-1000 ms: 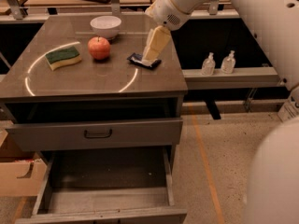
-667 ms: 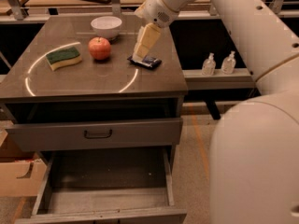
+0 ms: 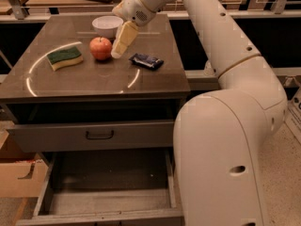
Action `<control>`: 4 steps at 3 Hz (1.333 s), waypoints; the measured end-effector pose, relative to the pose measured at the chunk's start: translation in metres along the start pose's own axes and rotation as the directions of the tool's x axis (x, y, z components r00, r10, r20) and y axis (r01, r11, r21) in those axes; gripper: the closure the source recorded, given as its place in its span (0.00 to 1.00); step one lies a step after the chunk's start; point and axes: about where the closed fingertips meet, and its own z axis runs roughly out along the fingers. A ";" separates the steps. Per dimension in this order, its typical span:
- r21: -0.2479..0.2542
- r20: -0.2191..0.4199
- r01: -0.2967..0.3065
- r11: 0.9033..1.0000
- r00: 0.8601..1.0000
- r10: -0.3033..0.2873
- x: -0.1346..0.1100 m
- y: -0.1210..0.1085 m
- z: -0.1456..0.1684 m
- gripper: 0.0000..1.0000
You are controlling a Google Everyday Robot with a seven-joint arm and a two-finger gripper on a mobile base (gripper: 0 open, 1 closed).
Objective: Place sponge into middle drawer
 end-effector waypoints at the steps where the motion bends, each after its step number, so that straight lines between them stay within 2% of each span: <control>1: 0.032 -0.027 -0.002 0.999 1.000 0.003 -0.015 -0.006 0.019 0.00; 2: 0.046 -0.048 0.000 0.999 0.999 0.003 -0.016 -0.012 0.060 0.00; 4: 0.048 -0.075 0.010 0.999 0.997 -0.006 -0.011 -0.021 0.109 0.00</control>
Offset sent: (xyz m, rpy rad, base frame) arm 0.0186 0.0712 -0.0388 -0.0413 -0.0556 -0.0625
